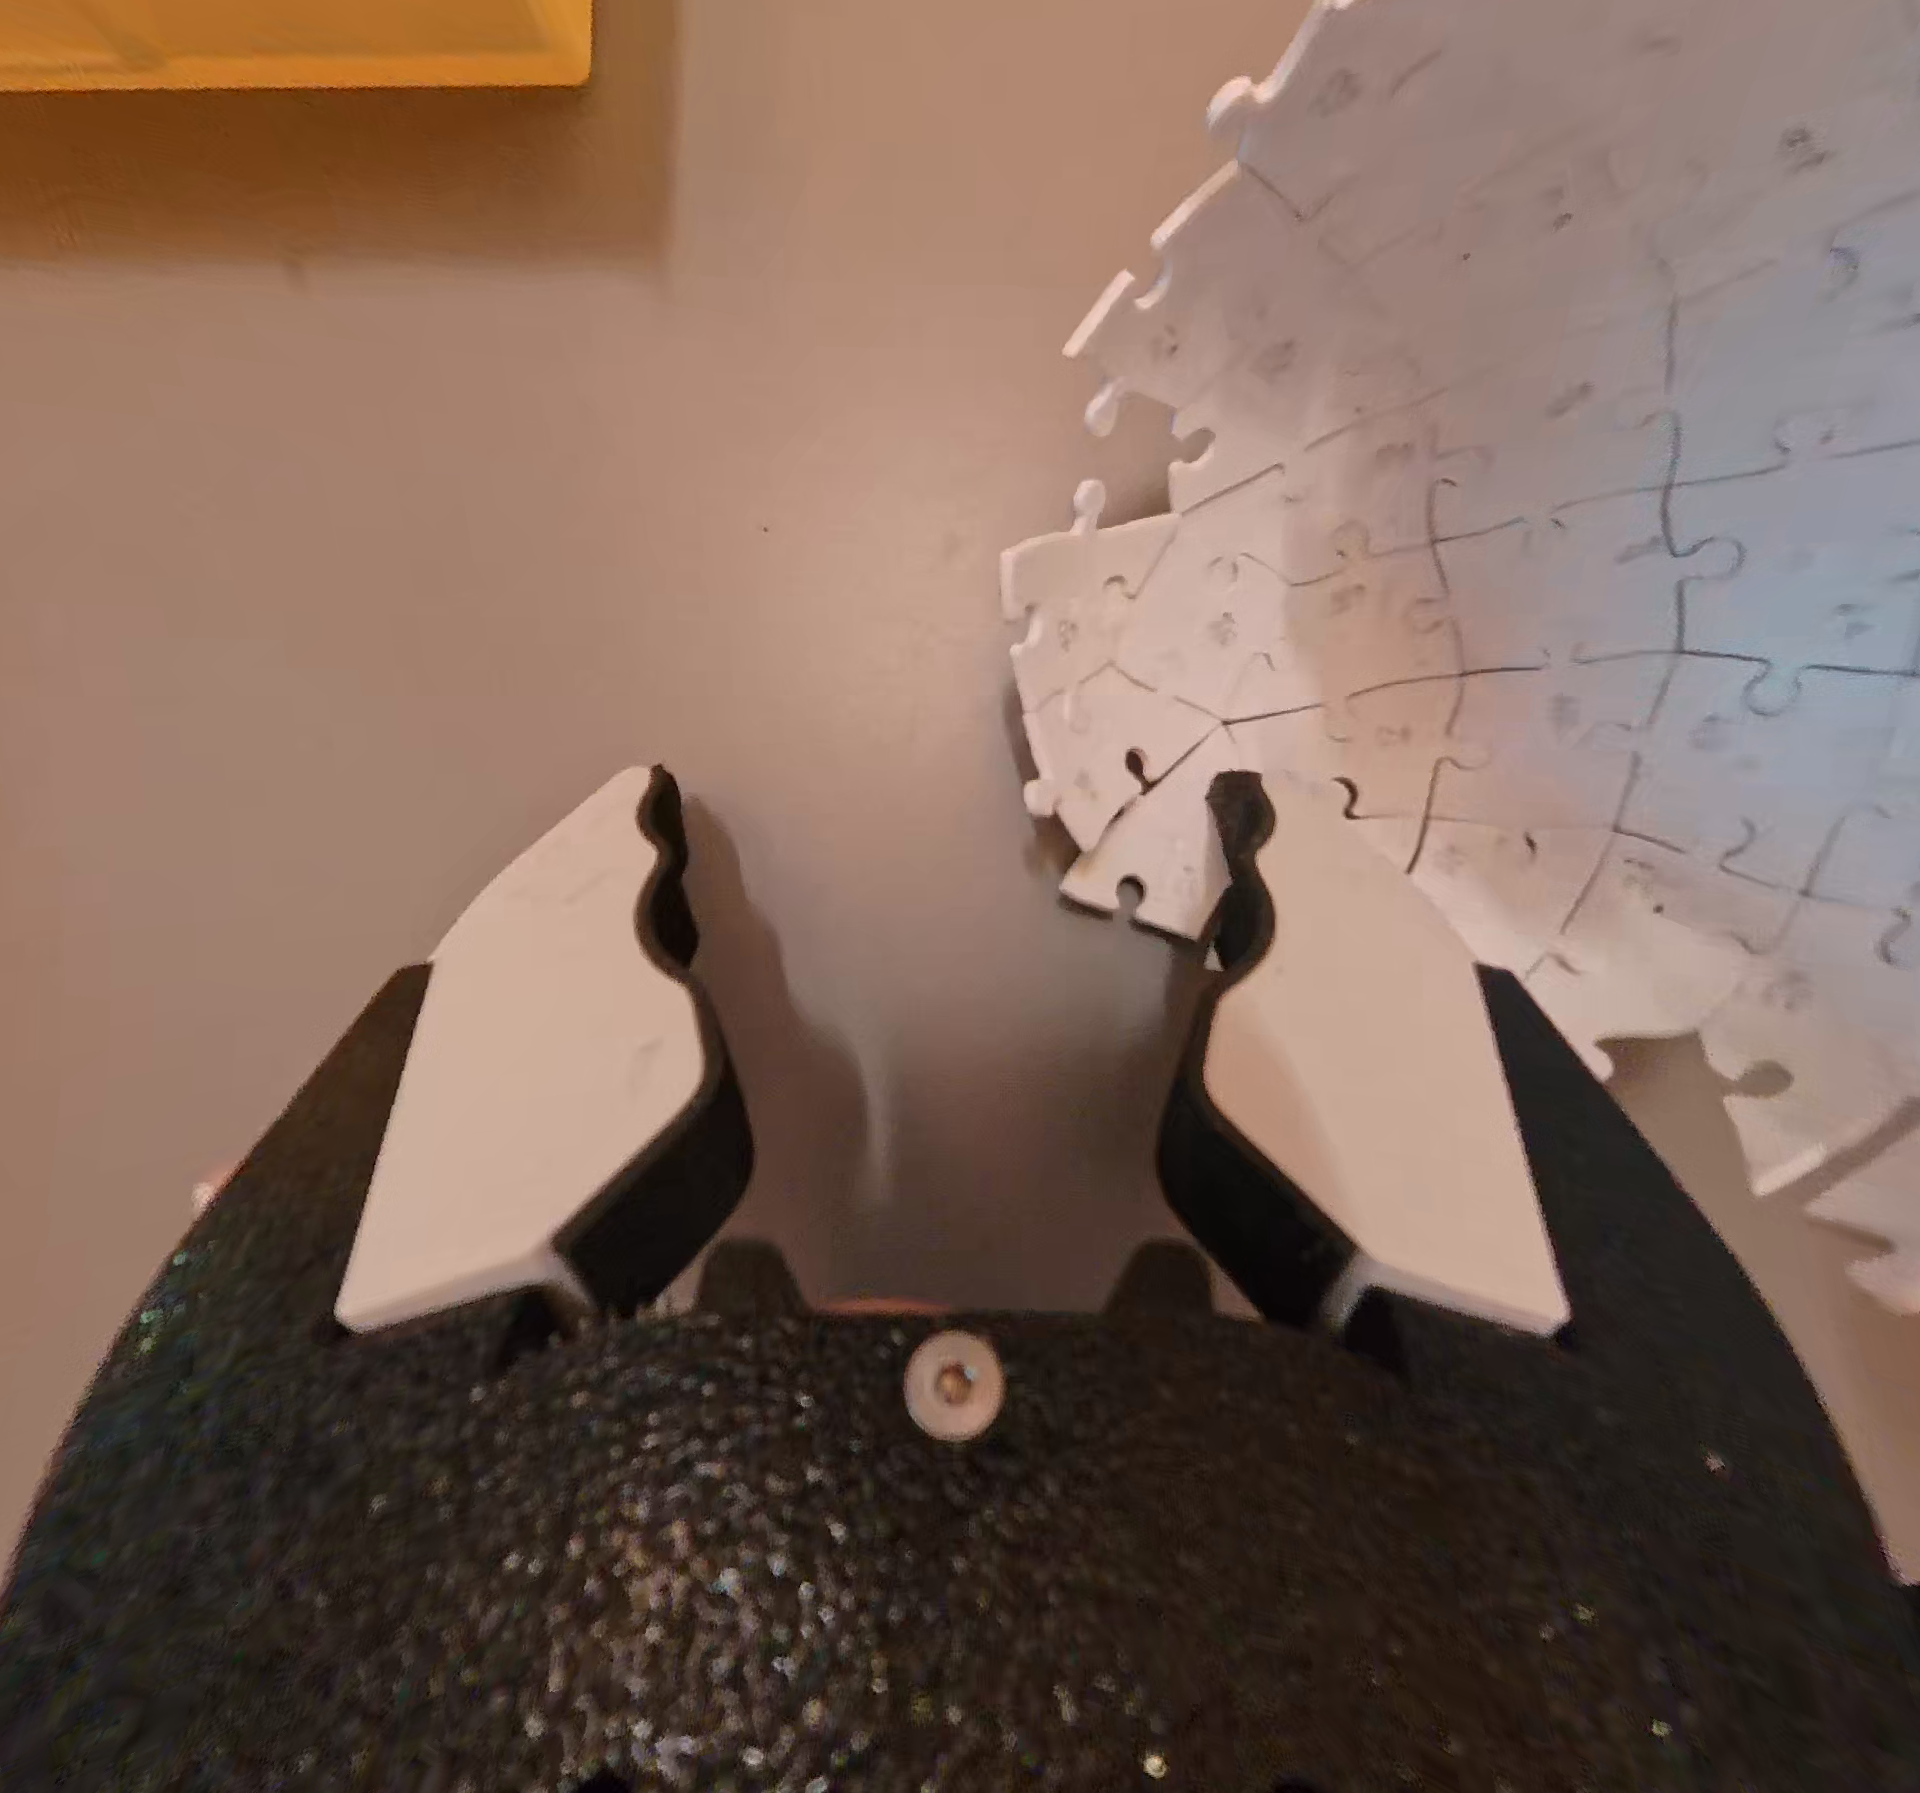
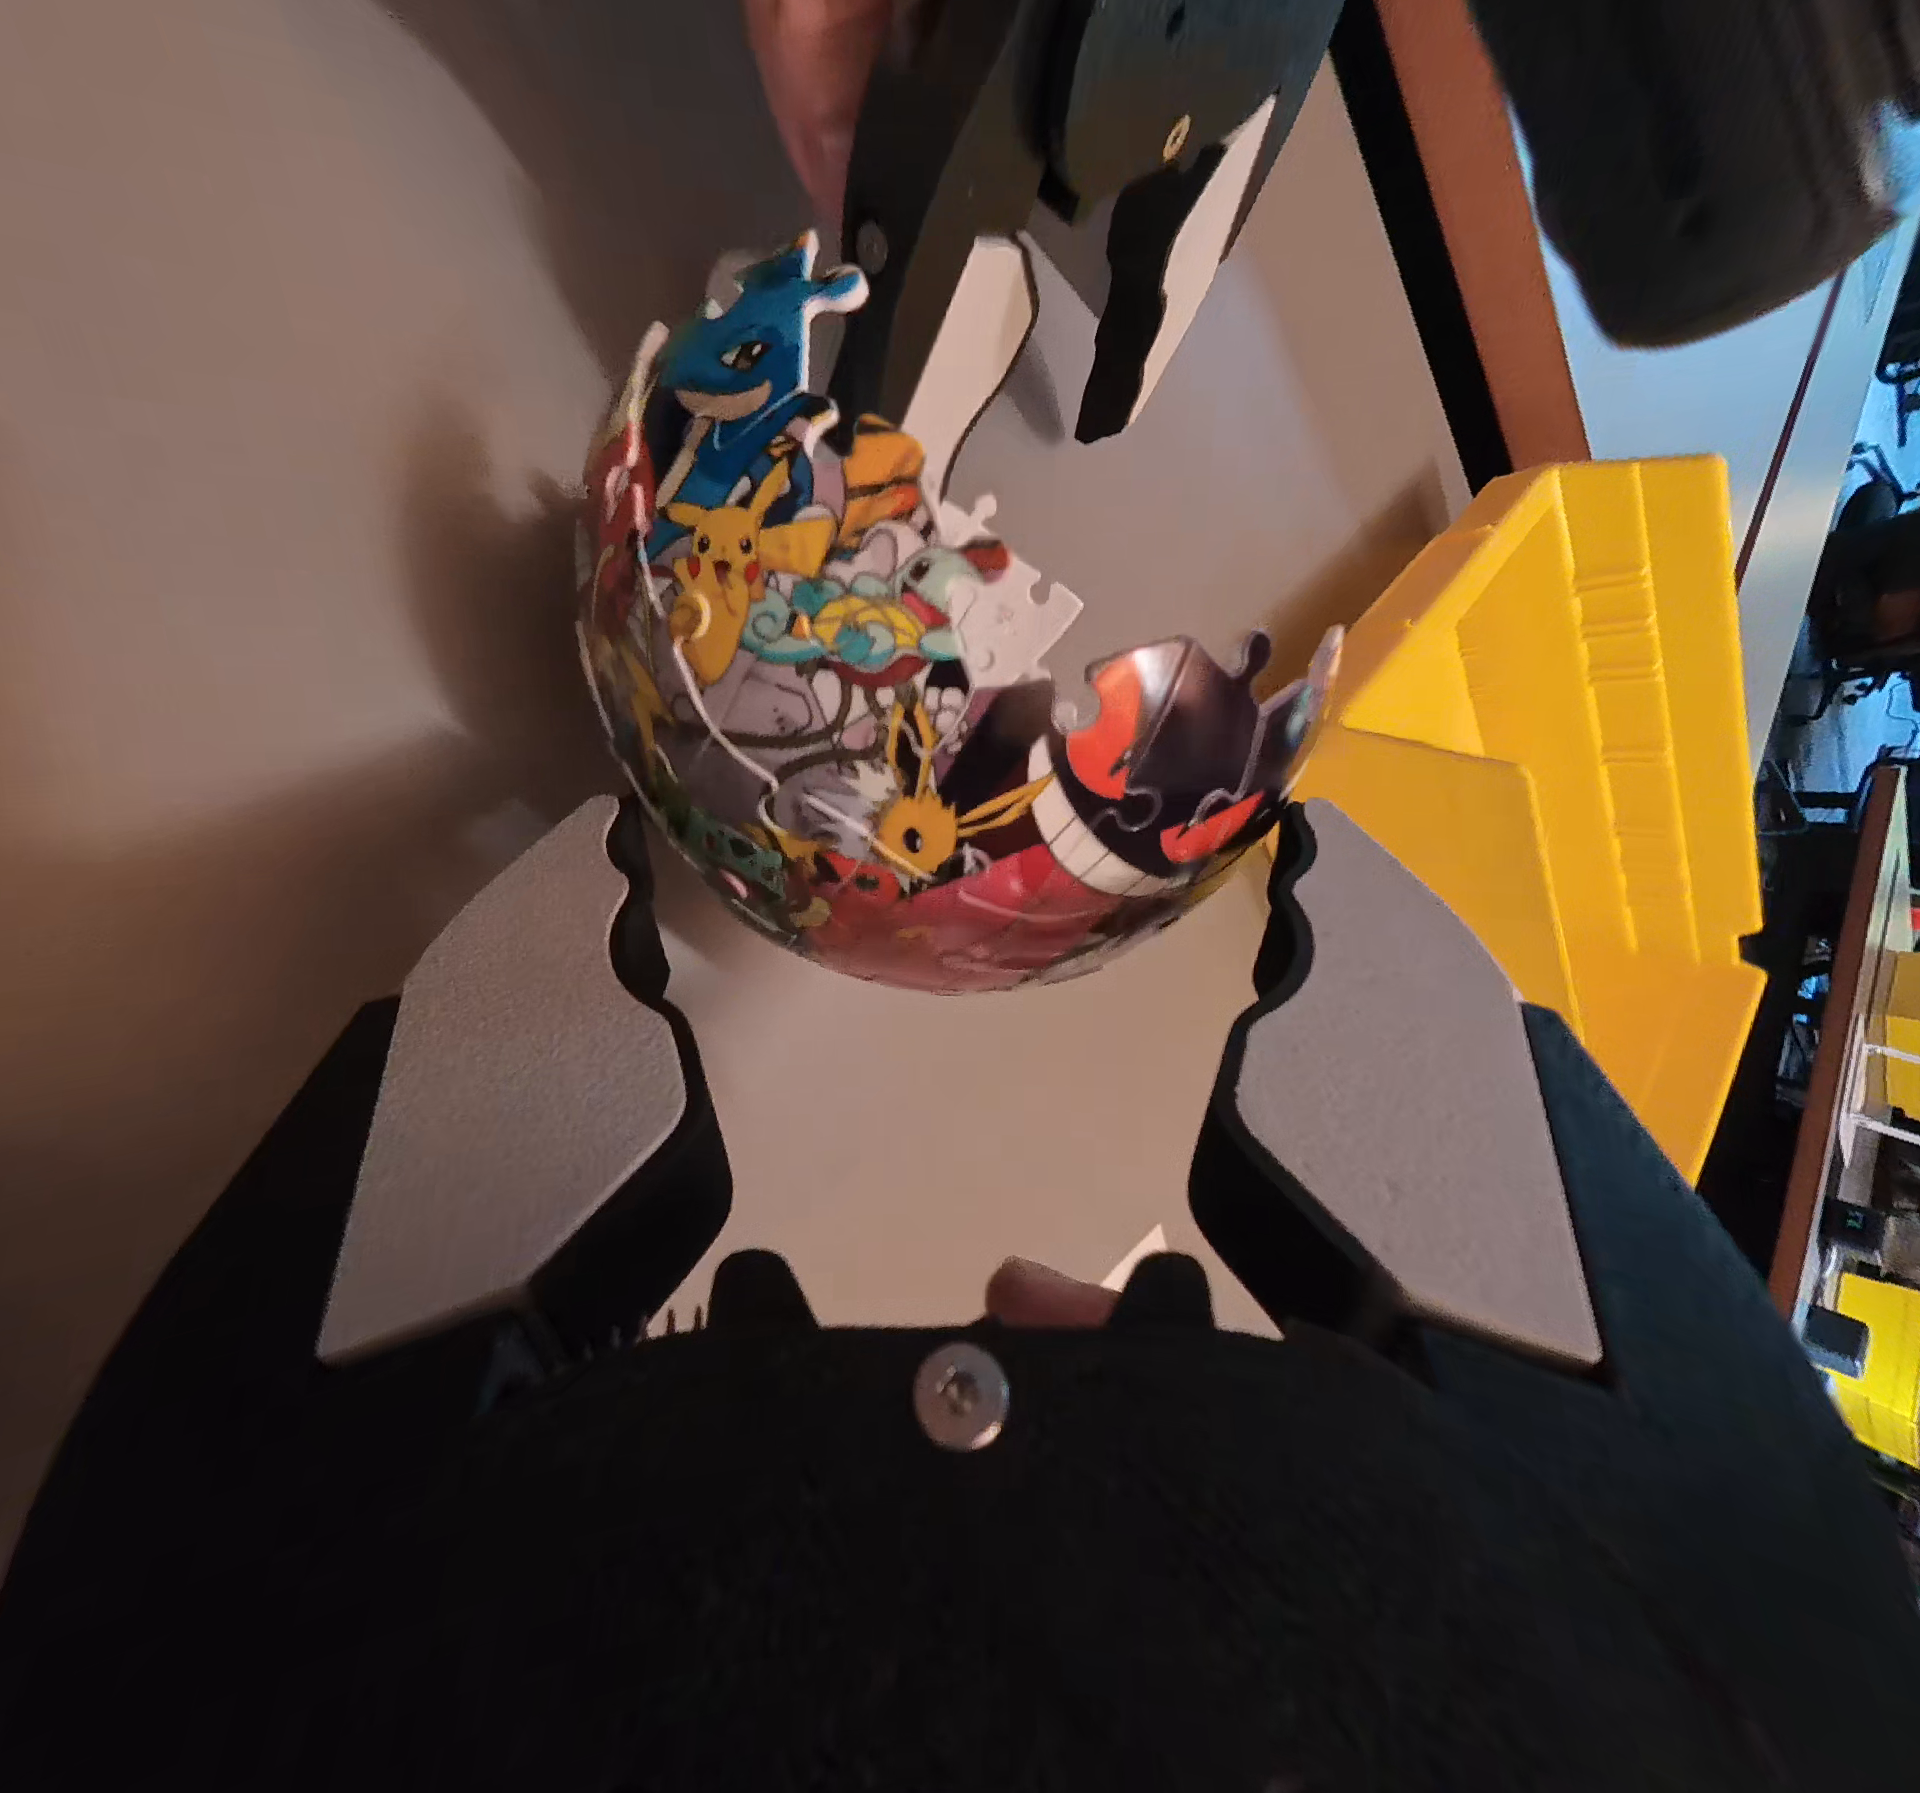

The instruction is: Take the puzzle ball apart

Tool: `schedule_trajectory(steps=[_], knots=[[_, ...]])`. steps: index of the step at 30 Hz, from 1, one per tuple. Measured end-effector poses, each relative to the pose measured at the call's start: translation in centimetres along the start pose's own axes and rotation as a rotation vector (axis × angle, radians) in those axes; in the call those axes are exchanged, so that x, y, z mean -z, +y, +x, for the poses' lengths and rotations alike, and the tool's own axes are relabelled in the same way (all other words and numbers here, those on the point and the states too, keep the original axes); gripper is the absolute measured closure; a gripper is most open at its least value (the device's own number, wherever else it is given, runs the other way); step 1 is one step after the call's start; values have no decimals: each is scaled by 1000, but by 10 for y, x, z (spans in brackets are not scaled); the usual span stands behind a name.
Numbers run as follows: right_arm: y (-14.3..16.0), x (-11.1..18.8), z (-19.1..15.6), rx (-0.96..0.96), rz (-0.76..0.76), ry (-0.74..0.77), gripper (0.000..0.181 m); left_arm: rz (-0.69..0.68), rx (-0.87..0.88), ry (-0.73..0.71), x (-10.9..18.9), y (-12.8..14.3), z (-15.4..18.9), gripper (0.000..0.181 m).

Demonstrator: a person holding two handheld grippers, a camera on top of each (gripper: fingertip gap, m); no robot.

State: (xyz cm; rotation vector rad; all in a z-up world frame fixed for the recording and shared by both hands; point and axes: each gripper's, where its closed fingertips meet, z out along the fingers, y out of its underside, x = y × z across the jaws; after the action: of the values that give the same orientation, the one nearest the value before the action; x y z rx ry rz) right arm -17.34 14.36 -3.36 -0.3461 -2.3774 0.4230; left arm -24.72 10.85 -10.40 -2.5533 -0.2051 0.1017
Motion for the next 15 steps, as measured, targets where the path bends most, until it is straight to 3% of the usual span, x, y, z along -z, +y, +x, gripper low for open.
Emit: schedule_trajectory(steps=[7,11,15], knots=[[-4,-9,-1,-94,19,-26,63,13,-4,1,-5,-2,3,82],[2,-9,-9,-203,57,2,48,17,17,7,-6,-1,2,79],[12,-9,-18,-373,83,-24,60,12,28,14,-7,0,2,78]])
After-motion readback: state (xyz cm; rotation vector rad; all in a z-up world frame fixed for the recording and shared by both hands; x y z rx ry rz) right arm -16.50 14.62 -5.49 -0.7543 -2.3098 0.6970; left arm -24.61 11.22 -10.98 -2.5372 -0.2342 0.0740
